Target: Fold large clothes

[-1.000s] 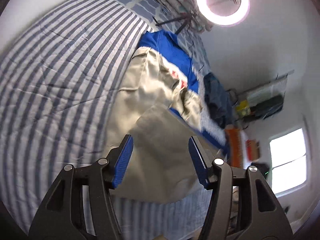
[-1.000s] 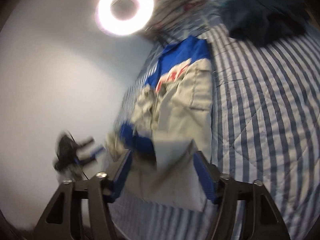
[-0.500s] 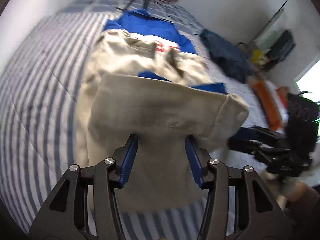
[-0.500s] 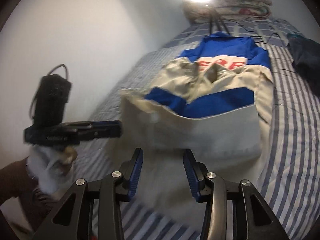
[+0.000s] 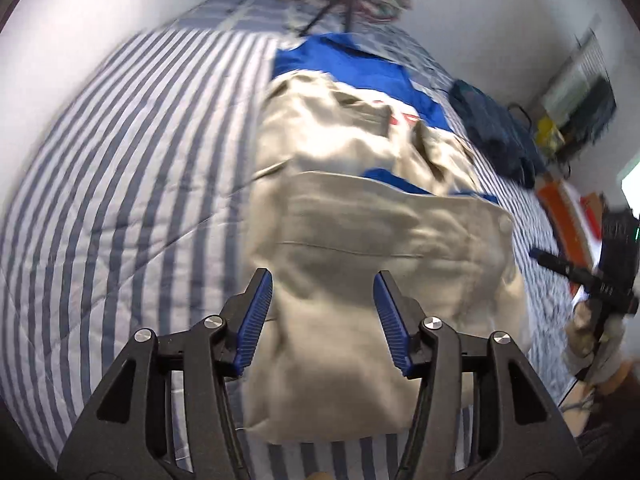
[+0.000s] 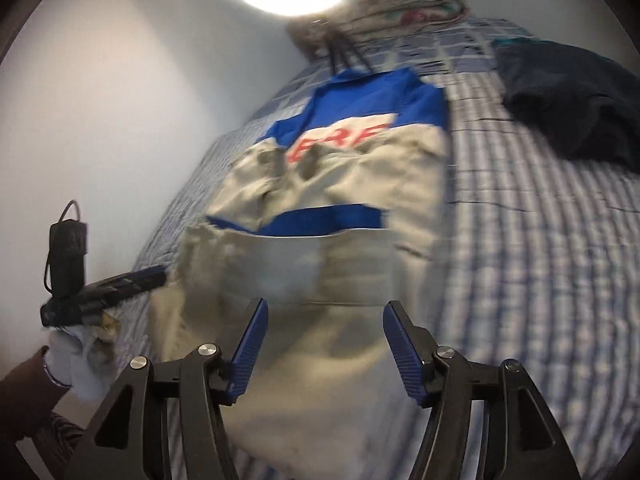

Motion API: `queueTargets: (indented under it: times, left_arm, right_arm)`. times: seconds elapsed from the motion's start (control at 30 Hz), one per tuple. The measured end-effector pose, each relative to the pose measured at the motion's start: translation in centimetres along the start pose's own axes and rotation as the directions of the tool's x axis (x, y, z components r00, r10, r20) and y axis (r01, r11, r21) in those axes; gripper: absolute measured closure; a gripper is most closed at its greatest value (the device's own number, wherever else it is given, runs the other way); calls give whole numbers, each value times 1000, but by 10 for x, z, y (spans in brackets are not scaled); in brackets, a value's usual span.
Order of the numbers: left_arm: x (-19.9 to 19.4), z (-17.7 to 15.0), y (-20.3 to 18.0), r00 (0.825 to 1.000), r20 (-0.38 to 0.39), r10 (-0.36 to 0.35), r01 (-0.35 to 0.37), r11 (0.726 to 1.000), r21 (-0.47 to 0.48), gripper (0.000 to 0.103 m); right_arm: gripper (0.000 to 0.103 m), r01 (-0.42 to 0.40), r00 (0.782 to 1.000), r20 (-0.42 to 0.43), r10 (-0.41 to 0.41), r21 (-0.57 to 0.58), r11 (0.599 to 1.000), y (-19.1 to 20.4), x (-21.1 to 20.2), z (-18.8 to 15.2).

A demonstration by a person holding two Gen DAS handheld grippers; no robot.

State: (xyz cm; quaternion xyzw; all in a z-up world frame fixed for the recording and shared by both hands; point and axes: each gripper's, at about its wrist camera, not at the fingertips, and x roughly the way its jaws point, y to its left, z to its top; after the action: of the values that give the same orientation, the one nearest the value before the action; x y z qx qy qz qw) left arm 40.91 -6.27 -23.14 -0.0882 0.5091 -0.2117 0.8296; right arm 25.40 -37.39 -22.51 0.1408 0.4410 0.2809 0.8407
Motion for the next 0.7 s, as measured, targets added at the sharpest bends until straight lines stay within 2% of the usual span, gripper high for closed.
queueTargets:
  times: [0.13,0.2,0.37,0.4,0.43,0.47,0.53,0.6,0.7]
  left_arm:
    - [14,2,14,997,-56,-47,43,997,-64,49]
    - [20,4,17,997,-58,-54,49,996,-79,49]
    - [26,8,10,996,-57,-71,67,995,-78,50]
    - [28,8,9,996,-57,-66,62,995,-77,60]
    - [30,8,8,997,-61,-48,44,997,-66,69]
    - [32,8,6,997,-64,-41,37,998,-58,84]
    - [35,9,0,999,-41,-30,28,998,-50,91]
    - [24,5,-4,1000,-1,-7,7,999,-38,97]
    - [2,4,-15,998,67,15,-15,1000,-1,98]
  right_arm:
    - [43,-50,998,-35,54,98,994,-22,9,-6]
    - [48,-52,997,-60,58,92,994,-22,10,-9]
    - [51,-48,992,-113,58,87,995,-21,26,-17]
    - [59,-53,990,-124,63,86,995,-20,29,-19]
    - [61,-42,990,-134,52,77,996,-18,31,-20]
    - [66,-30,991,-129,38,63,998,-15,31,-21]
    - [79,-23,993,-114,28,43,999,-11,26,-22]
    - [98,-7,996,-94,9,19,1000,-9,16,-22]
    - [103,-28,998,-65,26,-30,999,-5,-5,-26]
